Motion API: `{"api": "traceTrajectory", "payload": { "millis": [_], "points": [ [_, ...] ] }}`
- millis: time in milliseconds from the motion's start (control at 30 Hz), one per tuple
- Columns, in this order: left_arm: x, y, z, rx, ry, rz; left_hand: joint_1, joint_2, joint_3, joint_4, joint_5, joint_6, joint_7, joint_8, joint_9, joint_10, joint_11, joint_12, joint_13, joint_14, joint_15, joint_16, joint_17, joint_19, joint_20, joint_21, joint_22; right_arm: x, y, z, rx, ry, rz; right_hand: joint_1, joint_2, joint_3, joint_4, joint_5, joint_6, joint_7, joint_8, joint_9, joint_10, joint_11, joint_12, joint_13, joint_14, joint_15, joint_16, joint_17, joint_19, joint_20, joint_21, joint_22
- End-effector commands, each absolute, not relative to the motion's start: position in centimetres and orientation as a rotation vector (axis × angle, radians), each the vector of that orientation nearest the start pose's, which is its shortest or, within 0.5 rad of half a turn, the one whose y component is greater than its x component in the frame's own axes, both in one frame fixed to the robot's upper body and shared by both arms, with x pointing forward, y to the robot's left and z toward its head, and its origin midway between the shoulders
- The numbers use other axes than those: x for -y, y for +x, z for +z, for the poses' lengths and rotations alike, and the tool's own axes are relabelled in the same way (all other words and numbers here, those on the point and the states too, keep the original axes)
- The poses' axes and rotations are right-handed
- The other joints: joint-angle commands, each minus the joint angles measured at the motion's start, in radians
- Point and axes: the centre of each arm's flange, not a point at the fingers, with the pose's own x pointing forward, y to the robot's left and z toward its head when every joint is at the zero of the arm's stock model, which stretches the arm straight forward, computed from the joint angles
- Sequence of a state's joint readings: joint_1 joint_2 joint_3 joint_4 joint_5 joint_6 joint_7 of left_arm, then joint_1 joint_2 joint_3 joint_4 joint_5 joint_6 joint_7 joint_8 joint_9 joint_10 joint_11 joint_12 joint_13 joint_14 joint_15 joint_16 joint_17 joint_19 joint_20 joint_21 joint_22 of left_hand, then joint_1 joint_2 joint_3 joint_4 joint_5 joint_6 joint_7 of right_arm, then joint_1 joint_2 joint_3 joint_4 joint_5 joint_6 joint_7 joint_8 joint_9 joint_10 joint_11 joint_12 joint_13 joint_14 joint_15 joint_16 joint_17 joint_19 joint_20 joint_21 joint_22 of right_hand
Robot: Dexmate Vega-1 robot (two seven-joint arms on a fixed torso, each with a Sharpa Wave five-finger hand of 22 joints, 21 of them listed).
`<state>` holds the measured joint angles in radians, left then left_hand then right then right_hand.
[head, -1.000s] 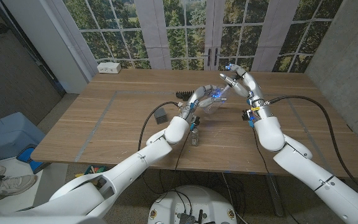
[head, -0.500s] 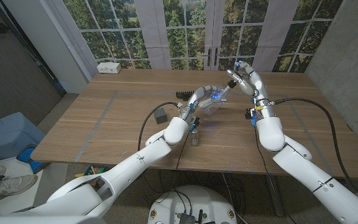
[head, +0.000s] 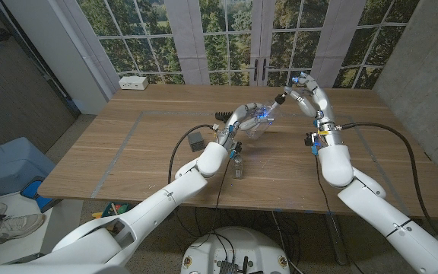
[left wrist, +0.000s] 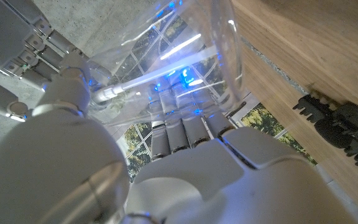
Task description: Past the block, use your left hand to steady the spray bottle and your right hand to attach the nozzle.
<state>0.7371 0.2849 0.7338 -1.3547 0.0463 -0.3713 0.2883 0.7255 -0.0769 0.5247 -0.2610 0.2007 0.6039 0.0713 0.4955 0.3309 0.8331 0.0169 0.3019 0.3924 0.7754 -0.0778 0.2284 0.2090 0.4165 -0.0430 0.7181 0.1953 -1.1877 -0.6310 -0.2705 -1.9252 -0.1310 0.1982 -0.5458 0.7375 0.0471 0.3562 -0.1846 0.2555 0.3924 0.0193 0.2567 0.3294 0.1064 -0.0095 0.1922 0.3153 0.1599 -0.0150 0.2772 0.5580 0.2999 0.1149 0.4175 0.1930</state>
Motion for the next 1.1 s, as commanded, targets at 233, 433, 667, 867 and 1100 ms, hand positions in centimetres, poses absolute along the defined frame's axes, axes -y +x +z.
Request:
{"api": "traceTrajectory", "payload": {
  "millis": [233, 433, 667, 867, 1100],
  "points": [
    [-3.5, 59.8, -2.1, 0.885, 0.421, -0.354, 0.095, 0.268, 0.188, 0.176, 0.006, 0.134, -0.127, 0.143, 0.009, 0.253, -0.213, -0.002, 0.003, 0.014, -0.157, -0.005, 0.000, -0.007, -0.022, 0.013, 0.001, 24.6, 49.4, 0.0, 1.037, -0.500, -0.169, 0.089, -0.009, 0.016, 0.018, 0.007, 0.258, -0.023, 0.188, 0.083, 0.047, -0.014, 0.028, 0.008, 0.007, -0.025, 0.014, 0.013, 0.005, -0.020, -0.001, 0.003],
    [-3.5, 59.8, -2.1, 0.886, 0.425, -0.352, 0.095, 0.269, 0.188, 0.176, 0.006, 0.135, -0.127, 0.144, 0.008, 0.254, -0.213, -0.003, 0.004, 0.015, -0.156, -0.005, 0.000, -0.007, -0.023, 0.015, 0.000, 24.2, 49.2, 0.1, 1.034, -0.520, -0.197, 0.134, 0.016, 0.035, 0.006, 0.014, 0.251, -0.047, 0.208, 0.105, 0.052, -0.030, 0.028, 0.010, 0.007, -0.046, 0.021, 0.020, 0.010, -0.042, 0.001, 0.003],
    [-3.5, 59.8, -2.2, 0.885, 0.431, -0.352, 0.095, 0.269, 0.188, 0.174, 0.006, 0.135, -0.127, 0.145, 0.007, 0.255, -0.213, -0.003, 0.005, 0.016, -0.157, -0.006, 0.001, -0.008, -0.023, 0.018, 0.000, 24.3, 49.2, 0.2, 1.039, -0.495, -0.171, 0.163, 0.015, 0.030, 0.012, 0.019, 0.220, -0.046, 0.235, 0.142, 0.062, -0.032, 0.028, 0.013, 0.006, -0.049, 0.032, 0.030, 0.017, -0.050, 0.005, 0.004],
    [-3.3, 59.8, -2.2, 0.889, 0.437, -0.355, 0.096, 0.269, 0.187, 0.174, 0.006, 0.135, -0.128, 0.147, 0.008, 0.255, -0.213, -0.005, 0.004, 0.017, -0.157, -0.006, 0.001, -0.009, -0.024, 0.019, 0.000, 24.4, 48.7, 0.0, 1.084, -0.470, -0.193, 0.171, 0.008, 0.019, 0.017, 0.026, 0.052, -0.012, 0.167, 0.131, 0.030, -0.032, 0.016, 0.016, -0.004, -0.044, 0.030, 0.028, 0.018, -0.049, 0.009, 0.004],
    [-3.1, 60.0, -2.2, 0.890, 0.436, -0.361, 0.095, 0.269, 0.187, 0.174, 0.006, 0.134, -0.127, 0.148, 0.007, 0.255, -0.213, -0.008, 0.004, 0.017, -0.156, -0.007, 0.000, -0.010, -0.024, 0.022, 0.000, 24.3, 48.4, -0.5, 1.125, -0.457, -0.227, 0.165, 0.001, 0.005, 0.021, 0.022, 0.119, -0.027, 0.222, 0.155, 0.045, -0.023, 0.024, 0.024, 0.004, -0.048, 0.039, 0.036, 0.021, -0.051, 0.011, 0.005]
  ]
}}
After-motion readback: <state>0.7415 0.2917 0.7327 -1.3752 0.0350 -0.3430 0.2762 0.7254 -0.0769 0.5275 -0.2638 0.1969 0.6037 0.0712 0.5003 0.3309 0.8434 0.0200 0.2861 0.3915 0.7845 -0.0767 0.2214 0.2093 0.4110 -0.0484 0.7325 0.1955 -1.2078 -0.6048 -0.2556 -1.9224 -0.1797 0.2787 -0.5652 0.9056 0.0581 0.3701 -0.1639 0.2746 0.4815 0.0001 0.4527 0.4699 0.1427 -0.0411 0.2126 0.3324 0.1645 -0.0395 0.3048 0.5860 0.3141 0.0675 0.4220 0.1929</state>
